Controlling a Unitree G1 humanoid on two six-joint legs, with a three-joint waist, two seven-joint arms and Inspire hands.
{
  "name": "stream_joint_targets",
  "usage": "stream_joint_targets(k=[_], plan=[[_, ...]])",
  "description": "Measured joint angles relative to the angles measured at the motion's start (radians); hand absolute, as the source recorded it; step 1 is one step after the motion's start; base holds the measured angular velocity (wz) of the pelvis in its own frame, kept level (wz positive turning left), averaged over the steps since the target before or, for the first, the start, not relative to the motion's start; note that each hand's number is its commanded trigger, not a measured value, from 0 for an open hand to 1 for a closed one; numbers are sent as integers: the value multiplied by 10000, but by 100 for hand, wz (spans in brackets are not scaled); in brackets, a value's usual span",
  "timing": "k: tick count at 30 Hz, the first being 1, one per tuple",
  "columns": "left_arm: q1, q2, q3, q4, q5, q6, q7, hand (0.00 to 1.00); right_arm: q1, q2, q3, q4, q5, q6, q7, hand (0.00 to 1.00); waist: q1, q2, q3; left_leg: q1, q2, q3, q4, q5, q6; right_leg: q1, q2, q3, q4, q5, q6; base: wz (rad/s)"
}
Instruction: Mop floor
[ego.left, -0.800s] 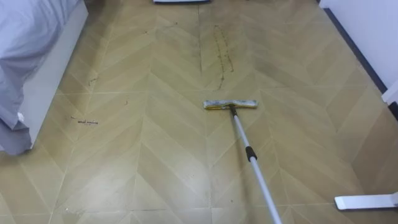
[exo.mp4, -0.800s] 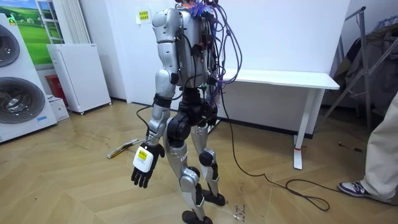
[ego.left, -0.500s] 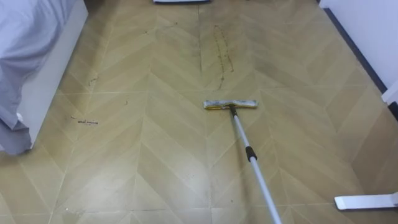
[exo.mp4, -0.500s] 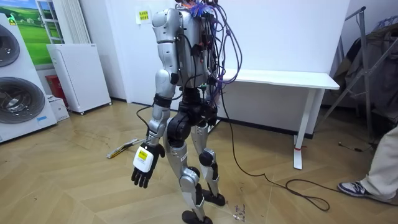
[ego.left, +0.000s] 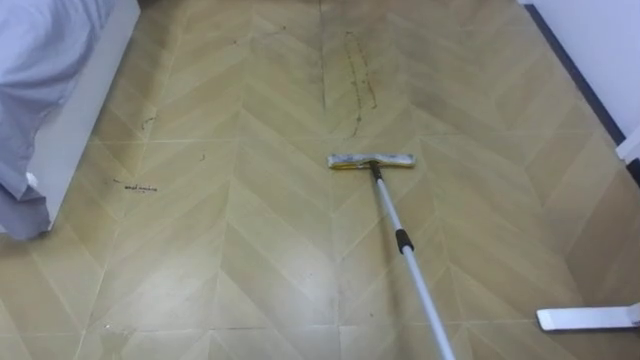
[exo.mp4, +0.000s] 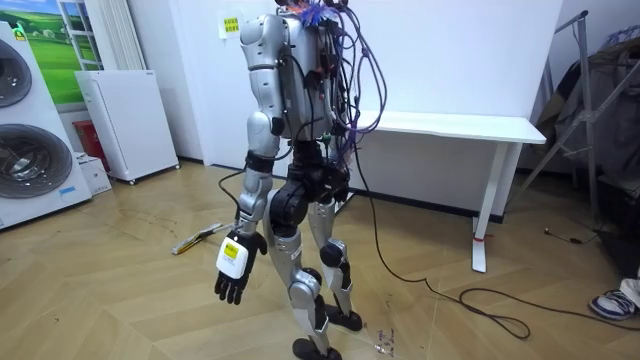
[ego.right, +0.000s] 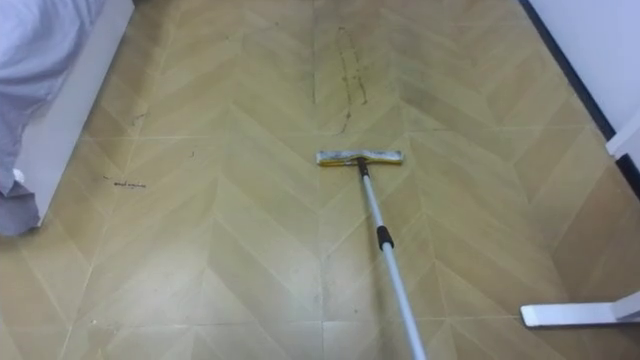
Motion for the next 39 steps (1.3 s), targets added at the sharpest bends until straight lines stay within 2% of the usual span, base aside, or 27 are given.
stream_joint_targets(k=[4,6,11,13,14,19,20,21,23,26,31,33,37,39], plan=[[-294,3,-62,413,2,13,2,0,-108,36,207,35,356,-11,-99,100,-32,-26,-21,-540,17,-1,132,3,-2,-495,-30,-325,151,10,-11,3],[-418,-2,-100,502,-3,13,-2,0,-149,56,301,42,495,-21,-153,100,-82,-71,-15,-804,20,-5,250,3,-2,-695,-72,-692,191,12,-13,9],[-635,-13,-452,465,-20,-57,-11,0,-378,23,444,68,1103,-21,-337,100,-68,80,66,-1499,10,-53,444,5,-1,-1344,-135,-947,464,12,-14,3],[-803,-17,-484,473,-216,-145,-21,0,-558,-10,706,67,1564,-26,-444,100,-49,130,99,-2107,16,-87,784,6,-1,-1870,-168,-1100,696,12,-14,12],[-887,-16,-487,484,-302,-168,-23,0,-595,-27,724,66,1731,-93,-453,100,-53,148,116,-2376,22,-115,929,6,0,-2124,-193,-1260,822,12,-14,14],[-1117,-18,-486,798,-449,-311,2,0,-706,-87,889,34,2338,-345,-560,100,68,195,182,-3329,42,-142,1463,5,0,-3119,-268,-1462,1537,-57,-51,8],[-1168,-17,-484,803,-449,-320,16,0,-794,-110,898,34,2423,-393,-612,100,61,215,204,-3713,10,-144,1739,2,5,-3508,-347,-1543,1879,-167,-86,17],[-1214,-16,-484,804,-452,-371,22,0,-886,-115,896,34,2506,-492,-672,100,59,249,264,-4129,-1,-136,2069,-13,24,-3927,-397,-1541,2273,-245,-100,17],[-1226,-9,-488,805,-449,-436,73,0,-909,-135,996,33,2735,-602,-756,100,68,269,293,-4707,-17,-82,2525,-61,55,-4489,-481,-1545,2766,-413,-128,13],[-1212,-2,-780,886,-415,-276,279,0,-898,-140,1173,39,3122,-643,-946,100,121,401,364,-5570,25,-89,3515,-381,76,-5305,-532,-1542,3625,-775,-220,4],[-1170,21,-918,1125,-373,263,446,0,-827,-201,1216,170,3479,-622,-975,100,149,551,333,-6834,-54,-90,4976,-881,88,-6714,-810,-1516,5529,-1446,-307,4],[-1166,37,-1172,1129,-380,540,418,0,-835,-272,1454,188,3818,-408,-1000,100,208,576,317,-7421,-158,-174,5833,-1079,63,-7286,-962,-1525,6455,-1768,-369,14],[-1165,52,-1163,1125,-355,906,343,0,-954,-313,1555,449,3920,-82,-971,100,387,605,278,-7962,-164,-408,7259,-1620,-62,-7663,-1026,-1662,7729,-2369,-517,10],[-1165,86,-1173,1117,-404,1112,159,0,-1339,-376,1563,816,4162,155,-860,100,581,573,263,-8203,-189,-515,8109,-1861,-220,-7819,-1102,-1729,8525,-2785,-690,4]])
